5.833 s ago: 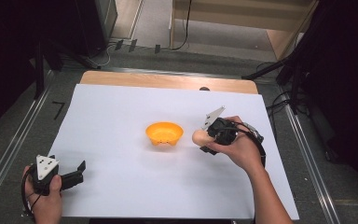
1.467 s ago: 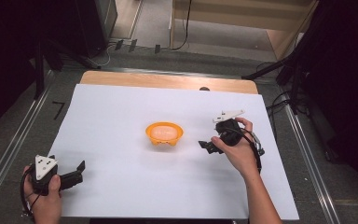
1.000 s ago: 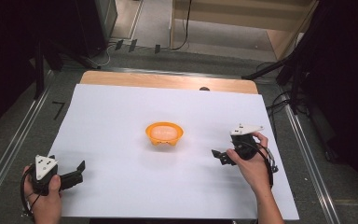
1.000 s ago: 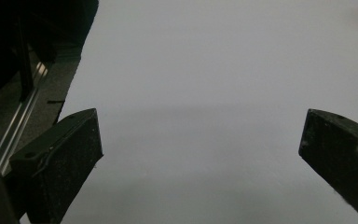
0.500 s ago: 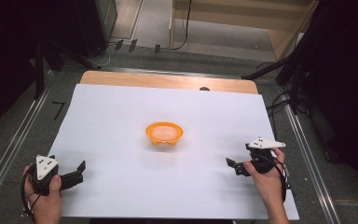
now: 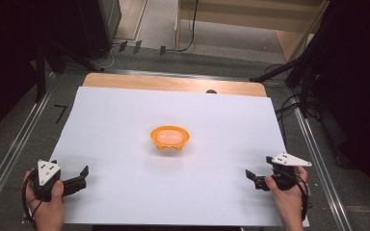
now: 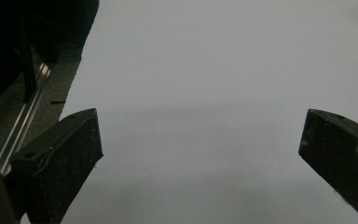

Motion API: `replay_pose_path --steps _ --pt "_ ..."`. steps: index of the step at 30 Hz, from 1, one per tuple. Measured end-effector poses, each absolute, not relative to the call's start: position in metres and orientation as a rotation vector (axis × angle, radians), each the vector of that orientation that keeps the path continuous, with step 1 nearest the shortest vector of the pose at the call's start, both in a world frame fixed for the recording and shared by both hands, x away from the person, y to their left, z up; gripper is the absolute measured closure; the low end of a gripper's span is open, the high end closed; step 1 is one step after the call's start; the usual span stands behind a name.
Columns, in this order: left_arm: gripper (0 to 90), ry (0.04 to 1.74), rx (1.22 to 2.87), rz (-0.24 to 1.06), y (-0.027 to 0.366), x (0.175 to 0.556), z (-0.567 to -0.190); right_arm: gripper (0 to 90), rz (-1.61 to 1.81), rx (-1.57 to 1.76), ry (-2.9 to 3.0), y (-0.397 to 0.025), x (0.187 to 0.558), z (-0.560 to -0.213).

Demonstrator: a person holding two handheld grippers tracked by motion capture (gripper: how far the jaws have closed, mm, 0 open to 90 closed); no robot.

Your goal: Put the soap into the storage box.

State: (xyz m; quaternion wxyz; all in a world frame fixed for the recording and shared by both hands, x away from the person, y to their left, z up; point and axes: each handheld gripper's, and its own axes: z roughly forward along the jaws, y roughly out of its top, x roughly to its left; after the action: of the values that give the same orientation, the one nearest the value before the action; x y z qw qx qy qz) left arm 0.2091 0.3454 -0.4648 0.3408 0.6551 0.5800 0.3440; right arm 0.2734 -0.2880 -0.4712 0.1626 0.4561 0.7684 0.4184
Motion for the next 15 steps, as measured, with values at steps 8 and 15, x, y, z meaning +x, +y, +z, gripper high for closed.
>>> replay_pose_path --steps 8,15 --pt "0.0 1.508 1.703 0.894 0.345 0.209 -0.465 0.0 1.211 1.334 2.136 -0.310 0.257 -0.482" --pt "0.0 1.508 1.702 0.896 0.345 0.209 -0.465 0.0 1.237 1.381 2.067 -0.335 0.243 -0.486"
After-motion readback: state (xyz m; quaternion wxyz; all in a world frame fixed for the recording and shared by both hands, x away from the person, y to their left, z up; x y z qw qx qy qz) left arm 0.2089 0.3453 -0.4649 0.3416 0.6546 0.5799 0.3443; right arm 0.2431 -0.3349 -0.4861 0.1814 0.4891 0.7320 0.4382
